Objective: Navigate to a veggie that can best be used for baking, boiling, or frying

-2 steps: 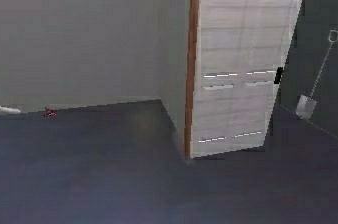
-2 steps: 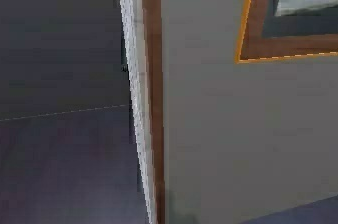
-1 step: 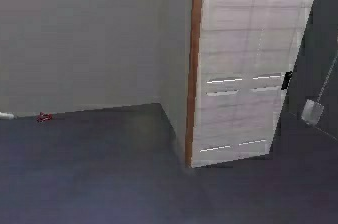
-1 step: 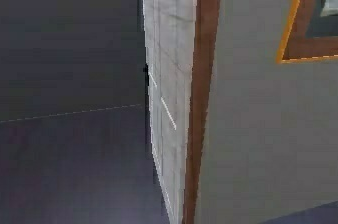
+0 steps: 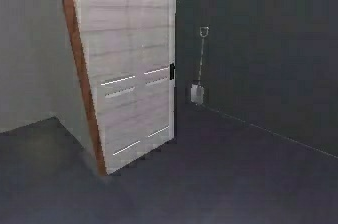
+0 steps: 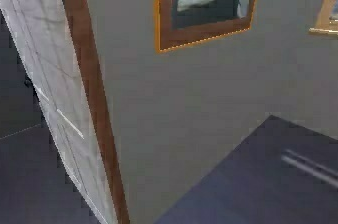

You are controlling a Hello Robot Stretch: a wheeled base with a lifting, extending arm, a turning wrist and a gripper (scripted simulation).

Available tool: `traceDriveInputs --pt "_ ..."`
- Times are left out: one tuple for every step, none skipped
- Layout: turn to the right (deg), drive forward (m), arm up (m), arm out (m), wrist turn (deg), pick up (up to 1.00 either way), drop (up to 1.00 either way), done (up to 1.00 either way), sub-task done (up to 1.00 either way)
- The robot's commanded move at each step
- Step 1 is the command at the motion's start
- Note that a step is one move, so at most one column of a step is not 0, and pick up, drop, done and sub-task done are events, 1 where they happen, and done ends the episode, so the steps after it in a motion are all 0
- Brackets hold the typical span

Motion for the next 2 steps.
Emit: traceDriveInputs --pt "0.0 0.45 0.00 0.00 0.0 0.00 0.00 0.00 0.00" --pt "24.0 0.00 0.00 0.00 0.0 0.00 0.00 0.00 0.00"
